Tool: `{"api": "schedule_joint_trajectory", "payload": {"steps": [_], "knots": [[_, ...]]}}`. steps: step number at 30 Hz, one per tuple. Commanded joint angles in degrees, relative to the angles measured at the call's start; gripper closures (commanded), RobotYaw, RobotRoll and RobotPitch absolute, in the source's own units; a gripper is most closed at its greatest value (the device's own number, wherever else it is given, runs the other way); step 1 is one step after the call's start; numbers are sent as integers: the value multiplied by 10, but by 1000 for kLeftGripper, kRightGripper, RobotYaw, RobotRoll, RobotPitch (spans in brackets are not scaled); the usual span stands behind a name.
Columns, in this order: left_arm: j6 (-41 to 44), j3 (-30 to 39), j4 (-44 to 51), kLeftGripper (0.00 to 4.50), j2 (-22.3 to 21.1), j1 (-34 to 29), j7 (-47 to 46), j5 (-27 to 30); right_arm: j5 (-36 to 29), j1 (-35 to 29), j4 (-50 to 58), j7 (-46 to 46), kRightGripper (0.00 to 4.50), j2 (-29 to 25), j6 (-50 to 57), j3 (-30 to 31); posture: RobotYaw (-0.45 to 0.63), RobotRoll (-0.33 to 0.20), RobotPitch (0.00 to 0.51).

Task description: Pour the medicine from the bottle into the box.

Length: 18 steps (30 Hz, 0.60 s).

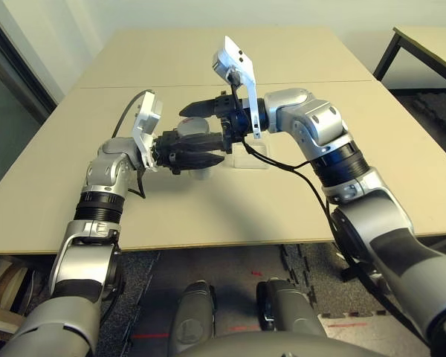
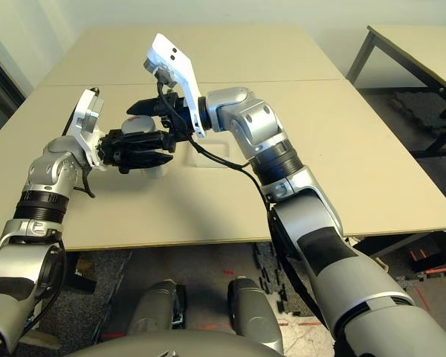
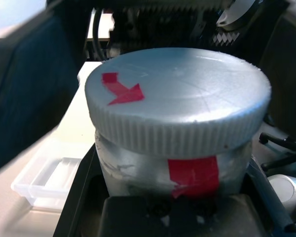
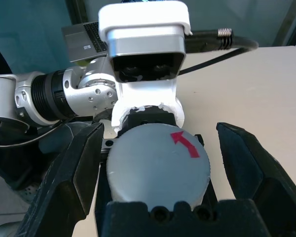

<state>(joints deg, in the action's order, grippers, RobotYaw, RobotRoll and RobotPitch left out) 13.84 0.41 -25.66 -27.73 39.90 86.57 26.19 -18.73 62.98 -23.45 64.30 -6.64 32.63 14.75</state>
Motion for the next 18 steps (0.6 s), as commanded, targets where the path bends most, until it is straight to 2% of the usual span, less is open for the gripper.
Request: {"api": "schedule_joint_trajectory", "payload": {"steps": [1,18], "knots": [[4,-5,8,1832,0,2,0,0,10,12,-15,-1,0,4,-10,1,-62,0,33],[6,-3,17,1832,-5,-9,0,2,-1,16,-48,-13,0,-4,1,-37,-62,0,37]]}}
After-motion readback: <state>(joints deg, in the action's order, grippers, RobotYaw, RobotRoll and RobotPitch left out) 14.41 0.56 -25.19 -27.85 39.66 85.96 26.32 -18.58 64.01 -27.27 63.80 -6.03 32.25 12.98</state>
